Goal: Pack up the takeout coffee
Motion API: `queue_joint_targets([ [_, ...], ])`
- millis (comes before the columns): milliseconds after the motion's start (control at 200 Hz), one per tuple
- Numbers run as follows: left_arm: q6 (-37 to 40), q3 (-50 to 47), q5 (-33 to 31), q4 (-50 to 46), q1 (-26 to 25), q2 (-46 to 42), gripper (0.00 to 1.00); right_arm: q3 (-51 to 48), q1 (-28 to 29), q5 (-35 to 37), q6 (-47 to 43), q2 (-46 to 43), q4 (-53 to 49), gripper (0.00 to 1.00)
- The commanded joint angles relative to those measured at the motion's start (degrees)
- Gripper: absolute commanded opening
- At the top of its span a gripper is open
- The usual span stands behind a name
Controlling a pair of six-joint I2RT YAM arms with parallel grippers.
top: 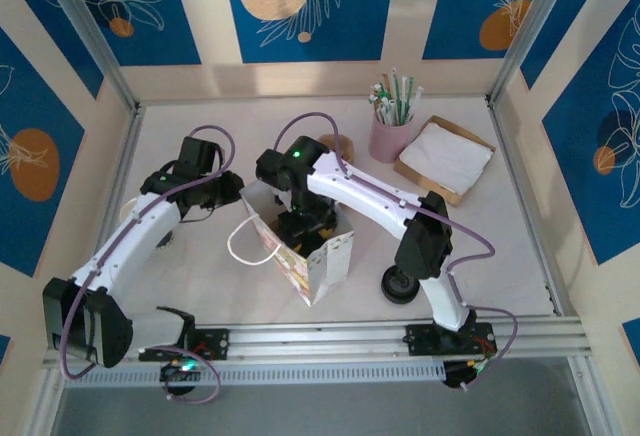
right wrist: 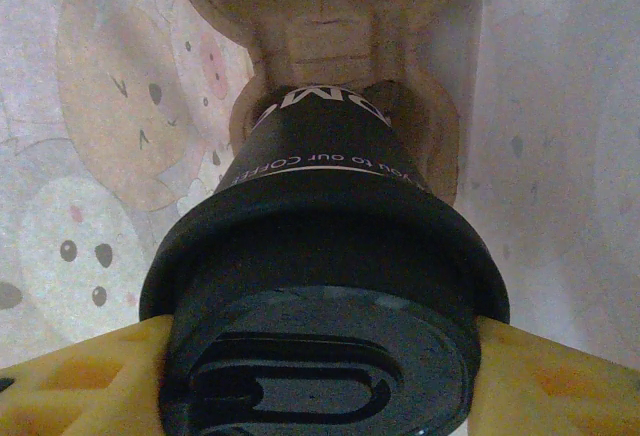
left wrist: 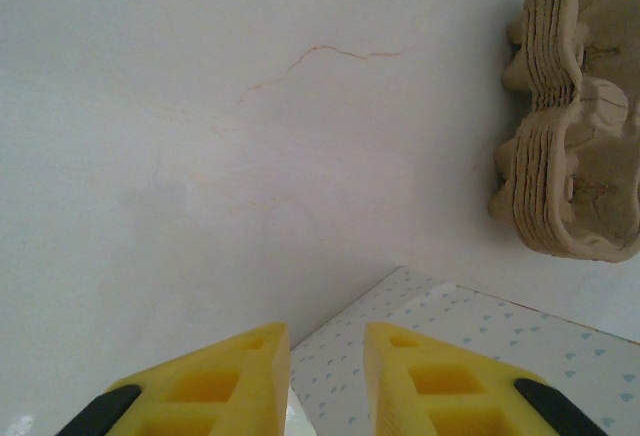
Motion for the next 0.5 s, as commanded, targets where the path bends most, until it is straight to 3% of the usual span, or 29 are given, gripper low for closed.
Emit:
queue_joint_targets([
  [0, 1.2, -0.5, -0.4, -0.5, -0.5, -1.1, 0.26, -1.8, -0.6, 2.5, 0.2, 1.1, -9.9, 0.54],
  [495, 1.3, -0.4, -0.4, -0.7, -0.5, -1.2, 0.26, -1.7, -0.6, 2.6, 0.0, 1.2, -9.9, 0.54],
])
